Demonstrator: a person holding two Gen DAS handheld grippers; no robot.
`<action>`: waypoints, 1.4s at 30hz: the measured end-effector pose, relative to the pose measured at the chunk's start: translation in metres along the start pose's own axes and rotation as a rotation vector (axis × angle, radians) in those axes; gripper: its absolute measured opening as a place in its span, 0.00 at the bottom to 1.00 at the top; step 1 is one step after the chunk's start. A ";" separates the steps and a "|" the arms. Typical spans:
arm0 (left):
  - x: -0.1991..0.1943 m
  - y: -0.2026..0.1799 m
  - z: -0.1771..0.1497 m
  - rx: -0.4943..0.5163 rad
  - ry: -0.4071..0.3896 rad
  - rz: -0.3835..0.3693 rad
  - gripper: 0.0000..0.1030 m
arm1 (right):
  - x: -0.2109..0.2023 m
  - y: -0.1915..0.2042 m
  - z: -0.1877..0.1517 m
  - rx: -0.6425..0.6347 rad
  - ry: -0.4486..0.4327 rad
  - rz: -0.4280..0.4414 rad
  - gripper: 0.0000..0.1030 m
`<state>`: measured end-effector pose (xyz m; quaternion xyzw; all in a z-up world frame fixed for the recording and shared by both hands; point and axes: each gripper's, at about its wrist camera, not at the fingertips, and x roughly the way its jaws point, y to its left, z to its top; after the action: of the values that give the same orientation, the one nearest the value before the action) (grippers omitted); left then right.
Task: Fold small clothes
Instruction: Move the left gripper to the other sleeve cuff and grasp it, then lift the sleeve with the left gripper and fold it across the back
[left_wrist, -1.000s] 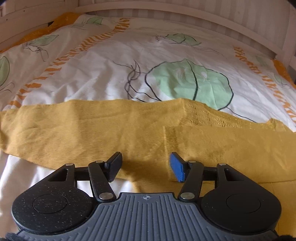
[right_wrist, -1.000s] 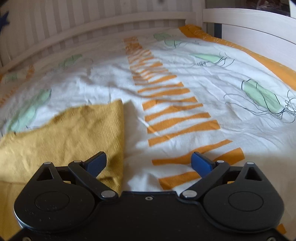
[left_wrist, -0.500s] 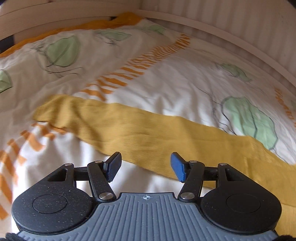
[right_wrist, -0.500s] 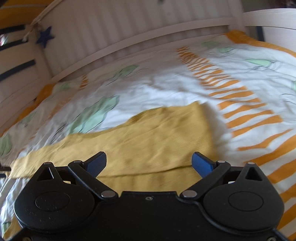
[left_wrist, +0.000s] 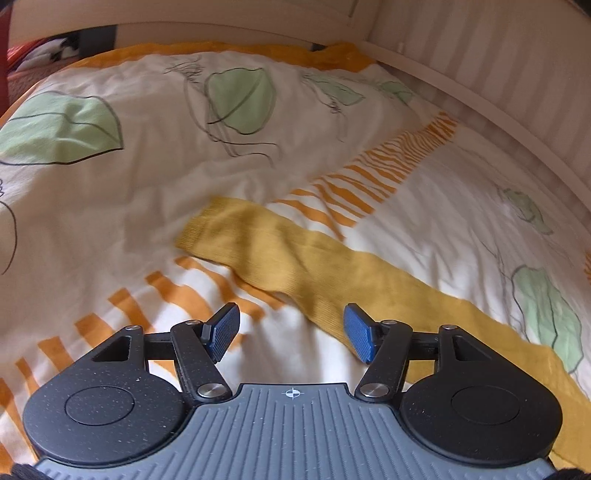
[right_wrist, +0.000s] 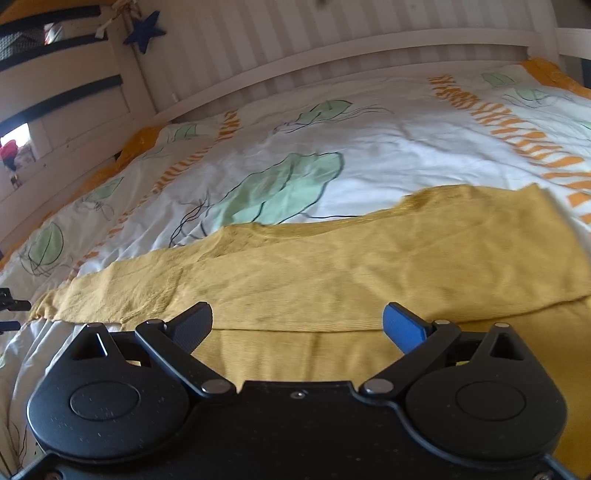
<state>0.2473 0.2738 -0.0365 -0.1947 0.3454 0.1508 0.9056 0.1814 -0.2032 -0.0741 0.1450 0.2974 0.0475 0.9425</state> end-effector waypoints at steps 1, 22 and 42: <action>0.002 0.006 0.003 -0.017 0.000 0.002 0.59 | 0.004 0.005 -0.001 -0.001 0.006 0.003 0.97; 0.072 0.074 0.042 -0.302 0.011 -0.057 0.63 | 0.024 0.056 -0.011 -0.085 0.086 0.011 0.97; -0.036 -0.031 0.077 -0.093 -0.117 -0.339 0.06 | -0.012 0.026 -0.007 -0.027 0.105 -0.020 0.97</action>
<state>0.2775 0.2765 0.0483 -0.2828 0.2472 0.0229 0.9265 0.1677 -0.1787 -0.0649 0.1266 0.3474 0.0499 0.9278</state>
